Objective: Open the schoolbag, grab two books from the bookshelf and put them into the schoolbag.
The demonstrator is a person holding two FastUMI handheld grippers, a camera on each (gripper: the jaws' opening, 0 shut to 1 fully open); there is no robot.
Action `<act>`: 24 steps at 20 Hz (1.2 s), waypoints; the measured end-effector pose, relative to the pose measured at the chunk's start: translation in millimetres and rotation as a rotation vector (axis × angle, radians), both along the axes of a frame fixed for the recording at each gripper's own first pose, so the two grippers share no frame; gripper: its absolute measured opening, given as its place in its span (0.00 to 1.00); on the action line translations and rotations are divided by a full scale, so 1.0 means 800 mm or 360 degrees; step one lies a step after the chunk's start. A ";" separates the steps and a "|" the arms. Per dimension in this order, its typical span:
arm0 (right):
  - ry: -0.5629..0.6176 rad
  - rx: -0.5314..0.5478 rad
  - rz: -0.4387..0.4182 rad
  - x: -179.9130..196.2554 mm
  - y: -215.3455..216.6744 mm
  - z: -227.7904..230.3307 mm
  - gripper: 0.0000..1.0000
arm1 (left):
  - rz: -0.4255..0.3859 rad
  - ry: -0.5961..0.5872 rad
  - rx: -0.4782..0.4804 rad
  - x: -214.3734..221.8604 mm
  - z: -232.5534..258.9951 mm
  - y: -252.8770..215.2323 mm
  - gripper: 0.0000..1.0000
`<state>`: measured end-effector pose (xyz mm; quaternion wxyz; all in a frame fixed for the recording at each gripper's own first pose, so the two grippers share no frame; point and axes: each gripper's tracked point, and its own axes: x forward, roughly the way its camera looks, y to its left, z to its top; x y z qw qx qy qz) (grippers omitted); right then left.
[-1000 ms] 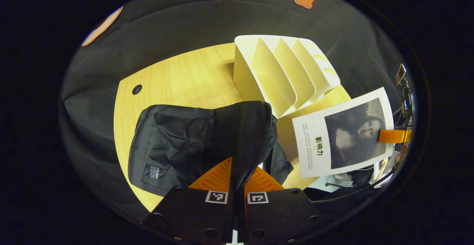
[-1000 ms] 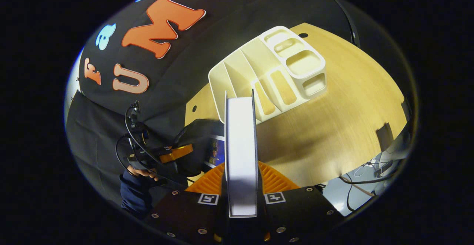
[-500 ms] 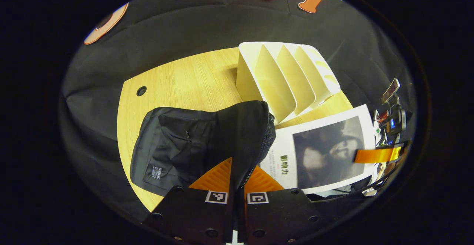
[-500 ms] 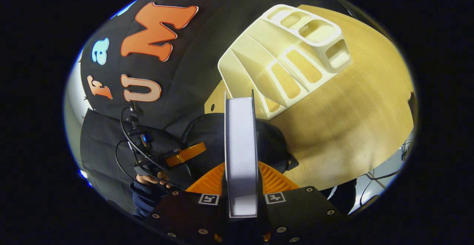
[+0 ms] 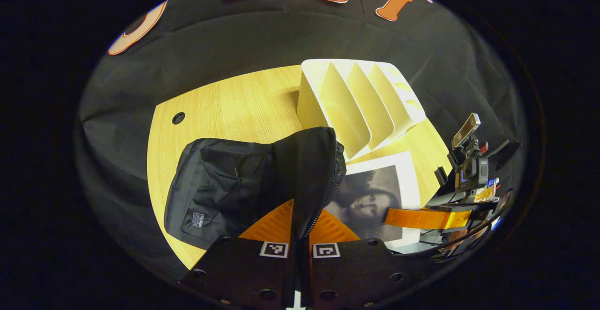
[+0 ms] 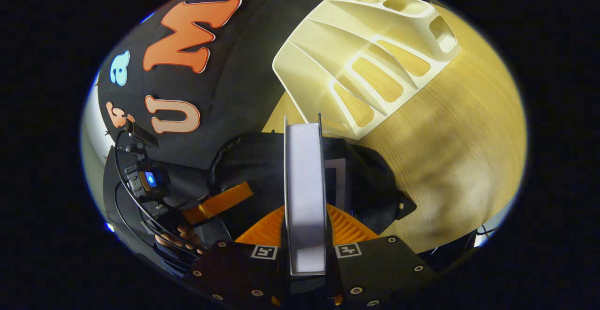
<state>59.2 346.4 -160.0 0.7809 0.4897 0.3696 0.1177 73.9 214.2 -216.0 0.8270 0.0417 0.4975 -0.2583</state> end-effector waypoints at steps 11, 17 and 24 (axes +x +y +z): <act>-0.0075 0.0161 -0.0022 0.043 0.084 -0.028 0.31 | -0.0084 -0.0037 -0.0106 -0.008 0.014 -0.010 0.06; -0.0078 0.0156 0.0069 0.058 0.117 -0.047 0.31 | -0.0105 -0.0063 -0.0140 -0.009 0.025 -0.022 0.05; 0.0087 -0.0003 0.0211 0.046 0.110 -0.054 0.42 | -0.0106 -0.0042 -0.0225 -0.017 0.003 -0.020 0.05</act>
